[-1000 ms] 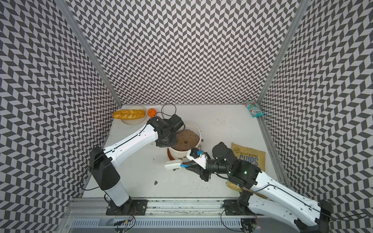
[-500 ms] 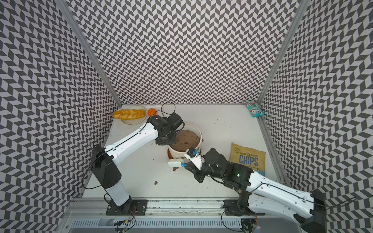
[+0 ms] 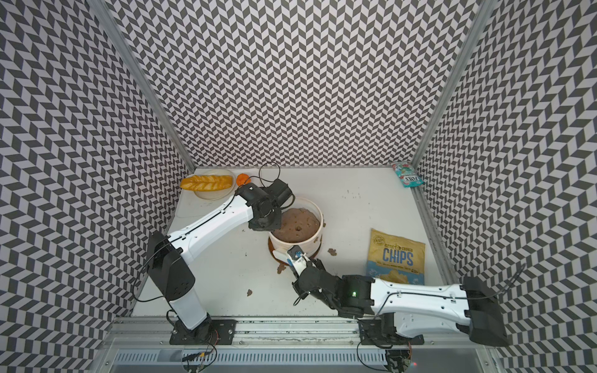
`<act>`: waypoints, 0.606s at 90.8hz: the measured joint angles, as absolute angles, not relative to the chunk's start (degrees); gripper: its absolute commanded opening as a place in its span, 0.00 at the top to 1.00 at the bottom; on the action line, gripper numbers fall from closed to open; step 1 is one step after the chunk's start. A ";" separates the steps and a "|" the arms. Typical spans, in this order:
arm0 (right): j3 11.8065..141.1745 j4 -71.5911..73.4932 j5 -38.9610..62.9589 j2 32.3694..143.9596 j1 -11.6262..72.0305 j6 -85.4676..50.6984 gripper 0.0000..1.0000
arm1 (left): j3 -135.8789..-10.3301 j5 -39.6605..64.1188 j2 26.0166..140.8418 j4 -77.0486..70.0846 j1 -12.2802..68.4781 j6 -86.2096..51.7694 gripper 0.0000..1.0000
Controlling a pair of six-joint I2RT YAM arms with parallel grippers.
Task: Scrub the dried mud off the ceramic pot
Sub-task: Brush off the soil from the pot.
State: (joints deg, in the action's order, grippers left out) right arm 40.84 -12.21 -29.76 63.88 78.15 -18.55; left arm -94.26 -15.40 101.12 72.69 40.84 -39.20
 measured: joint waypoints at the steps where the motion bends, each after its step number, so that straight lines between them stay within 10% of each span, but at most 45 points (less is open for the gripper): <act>1: 40.84 -12.08 -30.20 64.16 78.35 -18.70 1.00 | -94.21 -15.40 101.12 72.60 40.84 -39.16 0.81; 55: 40.25 -13.63 -30.94 70.76 79.68 -24.36 1.00 | -93.03 -16.32 100.79 69.71 40.47 -38.41 0.84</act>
